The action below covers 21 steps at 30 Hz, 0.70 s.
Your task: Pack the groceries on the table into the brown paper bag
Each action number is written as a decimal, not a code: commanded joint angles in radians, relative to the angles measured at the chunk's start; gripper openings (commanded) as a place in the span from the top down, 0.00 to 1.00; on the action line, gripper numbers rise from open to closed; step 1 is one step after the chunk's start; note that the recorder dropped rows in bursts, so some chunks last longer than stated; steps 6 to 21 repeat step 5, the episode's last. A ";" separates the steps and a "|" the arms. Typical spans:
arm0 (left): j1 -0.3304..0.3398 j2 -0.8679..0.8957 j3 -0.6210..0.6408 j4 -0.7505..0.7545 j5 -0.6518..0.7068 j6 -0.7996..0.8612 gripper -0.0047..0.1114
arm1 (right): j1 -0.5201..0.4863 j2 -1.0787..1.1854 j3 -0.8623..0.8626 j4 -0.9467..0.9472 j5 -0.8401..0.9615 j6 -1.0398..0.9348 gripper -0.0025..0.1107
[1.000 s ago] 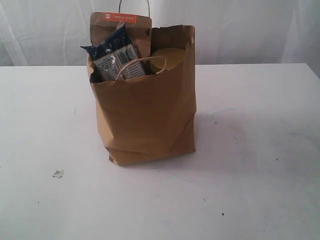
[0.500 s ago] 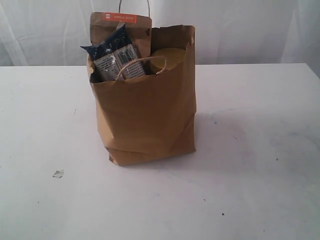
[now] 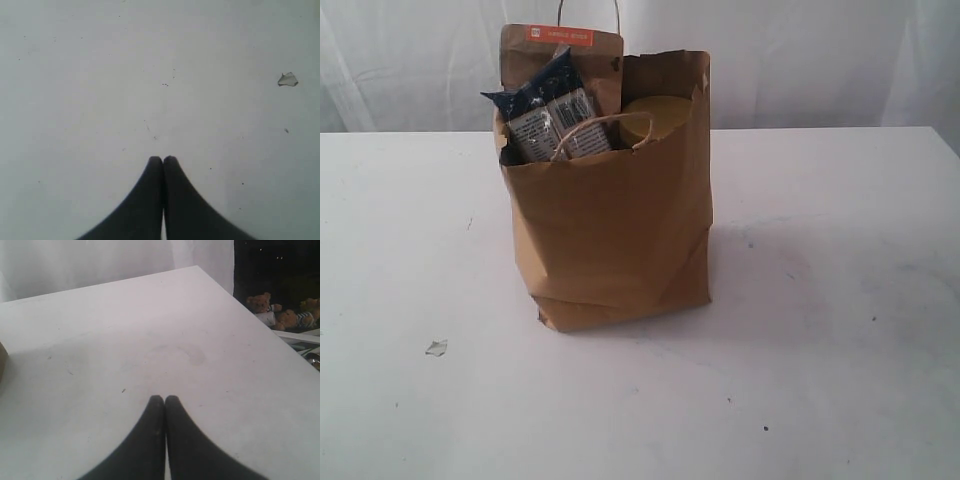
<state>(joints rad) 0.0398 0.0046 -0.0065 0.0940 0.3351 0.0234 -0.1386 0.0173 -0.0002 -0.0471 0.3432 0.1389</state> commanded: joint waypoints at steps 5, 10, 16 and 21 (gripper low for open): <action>-0.005 -0.005 0.006 -0.007 0.040 0.002 0.96 | 0.001 -0.007 0.000 -0.006 -0.008 -0.001 0.98; -0.005 -0.005 0.006 -0.007 0.040 0.002 0.96 | 0.001 -0.007 0.000 -0.006 -0.008 -0.001 0.98; -0.005 -0.005 0.006 -0.007 0.040 0.002 0.96 | 0.001 -0.007 0.000 -0.006 -0.008 -0.001 0.98; -0.005 -0.005 0.006 -0.007 0.040 0.002 0.96 | 0.001 -0.007 0.000 -0.006 -0.008 -0.001 0.98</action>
